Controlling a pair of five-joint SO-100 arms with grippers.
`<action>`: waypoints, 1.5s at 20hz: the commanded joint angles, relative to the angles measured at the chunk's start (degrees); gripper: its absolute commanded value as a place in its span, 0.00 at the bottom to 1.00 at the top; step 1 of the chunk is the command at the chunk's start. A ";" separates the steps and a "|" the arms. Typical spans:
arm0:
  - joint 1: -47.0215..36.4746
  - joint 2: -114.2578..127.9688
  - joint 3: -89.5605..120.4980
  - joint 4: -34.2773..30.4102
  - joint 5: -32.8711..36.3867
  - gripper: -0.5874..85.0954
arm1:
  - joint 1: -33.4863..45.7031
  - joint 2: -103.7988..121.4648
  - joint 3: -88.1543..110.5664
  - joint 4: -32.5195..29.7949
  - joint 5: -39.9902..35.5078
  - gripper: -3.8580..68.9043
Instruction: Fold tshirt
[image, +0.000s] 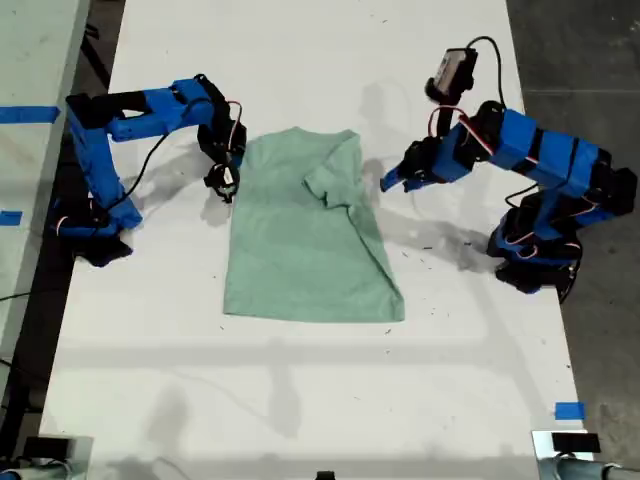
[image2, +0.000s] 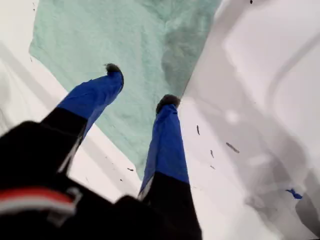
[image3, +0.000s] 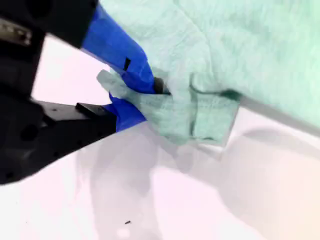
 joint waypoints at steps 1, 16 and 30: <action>0.35 9.23 -2.90 2.64 2.02 0.01 | 0.09 3.43 0.00 -2.02 0.88 0.26; 20.30 -26.63 -49.48 -6.59 10.02 0.28 | -0.97 8.00 6.15 -2.46 3.60 0.24; 34.37 33.13 5.27 14.50 -15.03 0.32 | -14.77 13.54 13.71 1.76 10.20 0.47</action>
